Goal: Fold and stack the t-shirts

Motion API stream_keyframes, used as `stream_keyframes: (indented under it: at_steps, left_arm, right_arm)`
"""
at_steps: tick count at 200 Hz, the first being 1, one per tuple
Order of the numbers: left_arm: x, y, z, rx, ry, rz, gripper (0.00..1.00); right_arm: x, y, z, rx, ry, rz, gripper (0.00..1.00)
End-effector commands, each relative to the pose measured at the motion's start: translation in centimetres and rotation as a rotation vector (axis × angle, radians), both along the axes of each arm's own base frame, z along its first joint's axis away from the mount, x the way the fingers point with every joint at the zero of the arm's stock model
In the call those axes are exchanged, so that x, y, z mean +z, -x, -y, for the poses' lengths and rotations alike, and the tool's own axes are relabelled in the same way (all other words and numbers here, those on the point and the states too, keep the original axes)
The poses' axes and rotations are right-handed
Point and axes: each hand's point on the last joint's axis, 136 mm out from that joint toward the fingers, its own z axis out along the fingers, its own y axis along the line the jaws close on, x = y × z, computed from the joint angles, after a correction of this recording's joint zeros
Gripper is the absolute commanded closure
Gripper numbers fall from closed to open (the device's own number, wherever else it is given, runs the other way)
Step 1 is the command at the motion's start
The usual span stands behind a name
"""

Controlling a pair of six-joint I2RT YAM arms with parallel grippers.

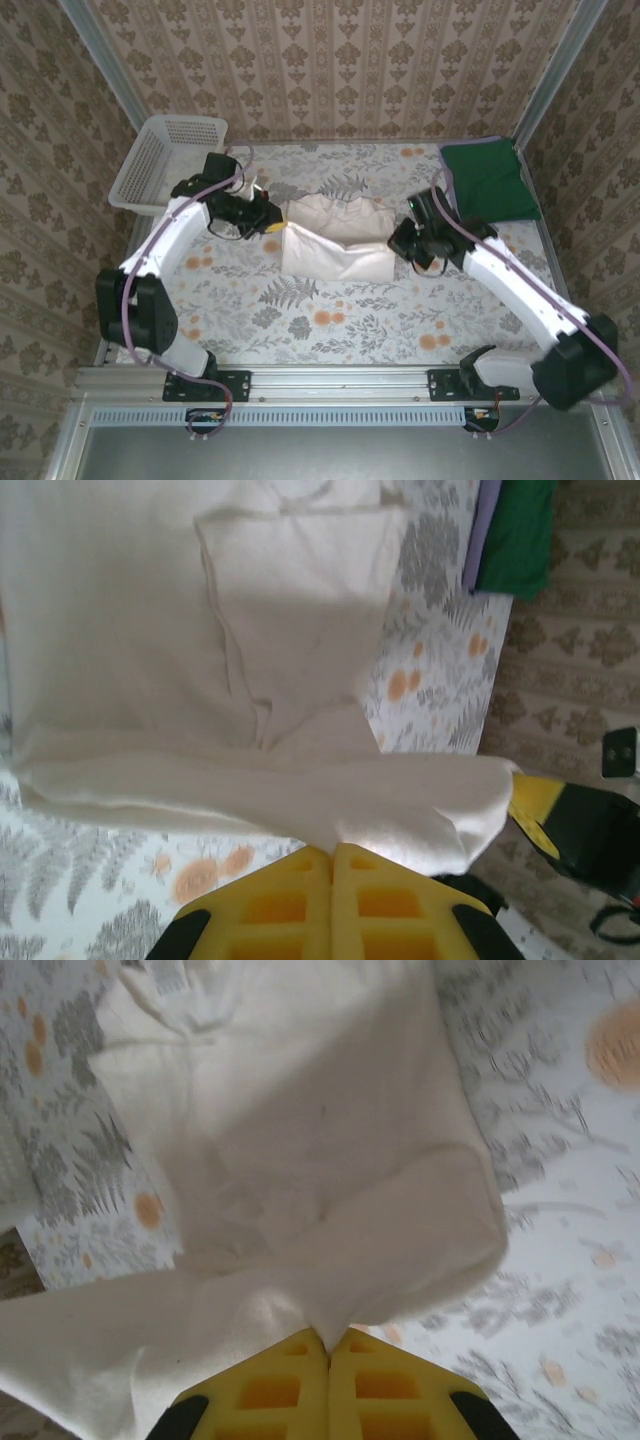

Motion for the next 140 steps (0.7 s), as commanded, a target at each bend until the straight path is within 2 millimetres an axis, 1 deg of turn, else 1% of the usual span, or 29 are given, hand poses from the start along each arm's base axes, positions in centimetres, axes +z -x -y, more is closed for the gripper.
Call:
stream_keyframes:
  at_steps: [1,7,19,34,46,52,57,60,63,67,74,76,78,82,85,93,98,103,108,112,120,133,140]
  left_arm:
    - [0.8,-4.0,0.4,0.066,0.034,0.019,1.0]
    - [0.7,-5.1,0.5,0.077,0.027,0.025,1.0]
    - [-0.2,-6.9,0.6,0.098,-0.003,0.017,1.0]
    - [-1.3,-9.7,0.6,0.12,-0.022,0.01,1.0]
    - [-3.0,-12.1,0.6,0.139,-0.03,-0.011,1.0]
    - [-3.4,-13.4,0.6,0.147,-0.031,-0.012,1.0]
    - [-4.3,-14.4,0.5,0.156,-0.039,-0.022,1.0]
    - [-4.3,-15.1,0.4,0.164,-0.041,-0.014,1.0]
    - [-5.0,-15.8,0.3,0.17,-0.047,-0.018,1.0]
    - [-5.3,-16.7,0.1,0.183,-0.051,-0.012,0.98]
    - [-6.5,-18.3,-0.3,0.21,-0.056,-0.026,0.88]
    - [-6.8,-18.9,-0.5,0.226,-0.066,-0.026,0.83]
    - [-7.2,-19.4,-0.8,0.242,-0.076,-0.028,0.78]
    - [-7.8,-20.2,-1.2,0.266,-0.079,-0.04,0.73]
    - [-8.4,-20.8,-1.4,0.283,-0.077,-0.052,0.73]
    - [-8.9,-22.6,-2.0,0.325,-0.063,-0.045,0.71]
    - [-9.4,-23.4,-2.2,0.346,-0.065,-0.04,0.63]
    - [-9.6,-24.1,-2.5,0.362,-0.068,-0.035,0.53]
    - [-9.7,-24.6,-2.8,0.378,-0.072,-0.038,0.42]
    - [-9.3,-24.9,-2.9,0.384,-0.068,-0.032,0.4]
    - [-8.0,-25.7,-2.7,0.383,-0.044,0.012,0.42]
    - [-5.6,-25.8,-2.3,0.378,-0.046,0.057,0.43]
    - [-4.2,-25.6,-2.0,0.362,-0.041,0.089,0.48]
  right_arm:
    - [-0.4,-2.9,0.6,0.049,0.056,-0.046,1.0]
    - [-0.5,-4.0,0.6,0.045,0.057,-0.051,1.0]
    - [-1.1,-5.8,1.0,0.03,0.067,-0.079,1.0]
    - [-2.3,-8.2,1.0,0.022,0.05,-0.12,1.0]
    - [-3.4,-10.0,1.3,0.006,0.044,-0.153,1.0]
    - [-4.2,-10.9,1.4,-0.002,0.044,-0.172,1.0]
    - [-4.8,-11.6,1.6,-0.011,0.041,-0.186,1.0]
    - [-5.2,-12.1,1.7,-0.017,0.04,-0.192,1.0]
    - [-5.6,-12.6,1.8,-0.024,0.037,-0.197,1.0]
    - [-6.1,-13.3,1.9,-0.032,0.031,-0.204,1.0]
    - [-7.2,-14.3,2.2,-0.048,0.024,-0.223,1.0]
    - [-7.8,-14.7,2.4,-0.059,0.02,-0.237,1.0]
    - [-8.1,-15.0,2.6,-0.069,0.018,-0.244,1.0]
    - [-8.7,-15.7,2.8,-0.087,0.009,-0.26,0.95]
    - [-9.1,-16.2,2.7,-0.093,-0.002,-0.269,0.9]
    - [-9.8,-17.8,2.4,-0.097,-0.042,-0.268,0.76]
    - [-10.0,-18.7,2.7,-0.106,-0.04,-0.27,0.67]
    - [-10.1,-19.2,3.0,-0.112,-0.024,-0.282,0.6]
    - [-9.9,-19.7,3.4,-0.113,-0.015,-0.285,0.56]
    - [-9.6,-20.1,3.6,-0.111,-0.012,-0.28,0.55]
    - [-8.7,-20.7,4.2,-0.111,0.003,-0.27,0.55]
    - [-6.7,-21.0,5.1,-0.107,0.017,-0.25,0.49]
    - [-5.5,-21.1,5.5,-0.093,0.023,-0.23,0.47]
